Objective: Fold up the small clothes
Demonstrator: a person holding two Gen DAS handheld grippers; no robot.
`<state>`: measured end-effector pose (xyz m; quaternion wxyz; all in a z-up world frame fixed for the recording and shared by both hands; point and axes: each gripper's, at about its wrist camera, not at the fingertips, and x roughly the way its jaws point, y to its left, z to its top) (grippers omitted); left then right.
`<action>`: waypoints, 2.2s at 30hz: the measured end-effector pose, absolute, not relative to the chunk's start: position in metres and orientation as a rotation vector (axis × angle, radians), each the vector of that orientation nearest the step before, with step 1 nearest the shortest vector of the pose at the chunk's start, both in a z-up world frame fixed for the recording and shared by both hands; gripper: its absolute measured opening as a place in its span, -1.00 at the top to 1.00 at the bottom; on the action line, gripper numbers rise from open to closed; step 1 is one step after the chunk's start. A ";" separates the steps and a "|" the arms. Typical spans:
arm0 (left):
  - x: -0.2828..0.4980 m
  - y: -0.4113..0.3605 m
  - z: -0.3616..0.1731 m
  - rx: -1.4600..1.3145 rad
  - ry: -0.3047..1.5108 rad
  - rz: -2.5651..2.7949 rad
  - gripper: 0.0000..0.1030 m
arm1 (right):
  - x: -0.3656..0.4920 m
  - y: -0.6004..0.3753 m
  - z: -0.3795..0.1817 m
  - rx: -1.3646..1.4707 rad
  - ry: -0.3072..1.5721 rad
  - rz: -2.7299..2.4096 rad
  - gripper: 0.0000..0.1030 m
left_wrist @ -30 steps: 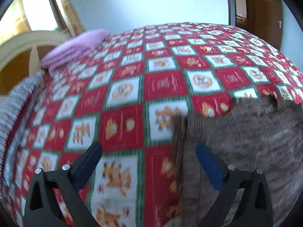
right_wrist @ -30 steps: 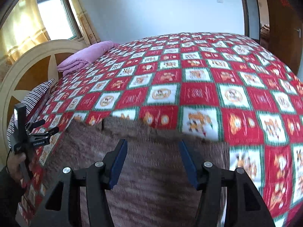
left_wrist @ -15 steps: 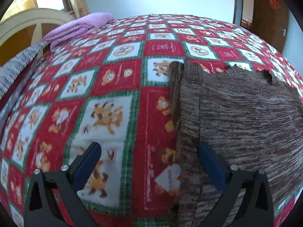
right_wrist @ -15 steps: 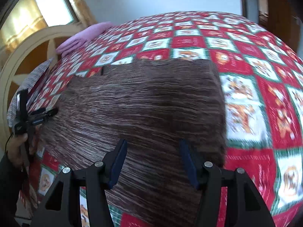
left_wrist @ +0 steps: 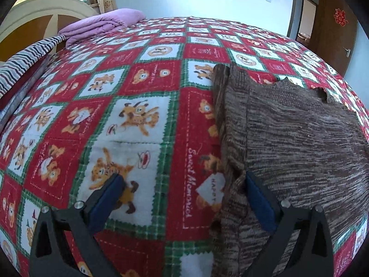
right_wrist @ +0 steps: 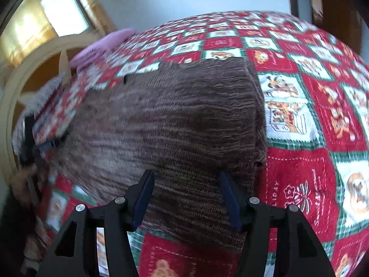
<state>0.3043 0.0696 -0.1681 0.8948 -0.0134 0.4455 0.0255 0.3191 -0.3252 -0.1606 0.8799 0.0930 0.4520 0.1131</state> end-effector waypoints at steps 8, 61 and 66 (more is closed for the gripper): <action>0.303 0.069 -0.169 -0.032 0.917 0.055 -1.00 | 0.368 -0.264 -0.154 -0.006 0.964 0.216 -0.15; 0.258 0.085 -0.164 -0.111 0.907 0.046 -1.00 | 0.326 -0.124 -0.179 -0.219 0.879 0.422 0.15; 0.261 0.100 -0.150 -0.191 0.855 0.073 -1.00 | 0.303 -0.194 -0.156 -0.184 0.798 0.317 0.15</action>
